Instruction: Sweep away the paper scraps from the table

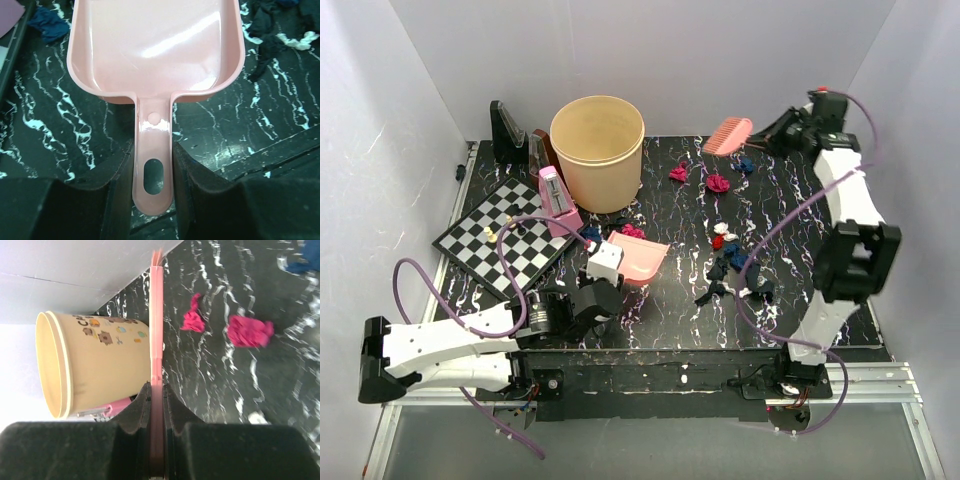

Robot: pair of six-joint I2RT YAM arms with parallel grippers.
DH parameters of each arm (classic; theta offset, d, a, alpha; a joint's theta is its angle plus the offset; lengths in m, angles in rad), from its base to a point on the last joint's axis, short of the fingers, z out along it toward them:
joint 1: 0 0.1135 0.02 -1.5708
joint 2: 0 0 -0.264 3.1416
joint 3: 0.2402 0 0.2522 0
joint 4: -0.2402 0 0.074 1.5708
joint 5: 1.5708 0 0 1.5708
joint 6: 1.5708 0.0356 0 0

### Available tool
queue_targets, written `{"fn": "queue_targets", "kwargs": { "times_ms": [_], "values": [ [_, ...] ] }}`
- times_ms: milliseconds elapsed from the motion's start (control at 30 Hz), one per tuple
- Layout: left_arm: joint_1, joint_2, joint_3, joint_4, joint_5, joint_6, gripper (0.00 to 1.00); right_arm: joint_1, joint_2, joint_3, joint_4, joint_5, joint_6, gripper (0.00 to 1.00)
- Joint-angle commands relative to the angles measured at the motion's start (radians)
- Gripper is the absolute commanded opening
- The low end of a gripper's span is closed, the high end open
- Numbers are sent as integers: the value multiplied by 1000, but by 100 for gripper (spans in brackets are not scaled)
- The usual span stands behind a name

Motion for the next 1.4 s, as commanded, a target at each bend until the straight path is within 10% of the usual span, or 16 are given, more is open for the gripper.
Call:
{"fn": "queue_targets", "kwargs": {
  "times_ms": [0,500,900,1067,1367],
  "values": [
    [15,-47,55,-122,-76,-10,0,80,180,215,53,-15,84,1],
    [65,-113,189,-349,-197,40,0,166,549,393,40,163,314,1],
    [71,-226,242,-452,-254,114,0,163,-13,-137,-288,450,244,1],
    [74,-304,199,-411,-209,166,0,158,-304,-398,-19,424,184,1],
    [74,-361,121,-325,-196,191,0,39,-16,-194,188,178,247,1]
  ]
}}
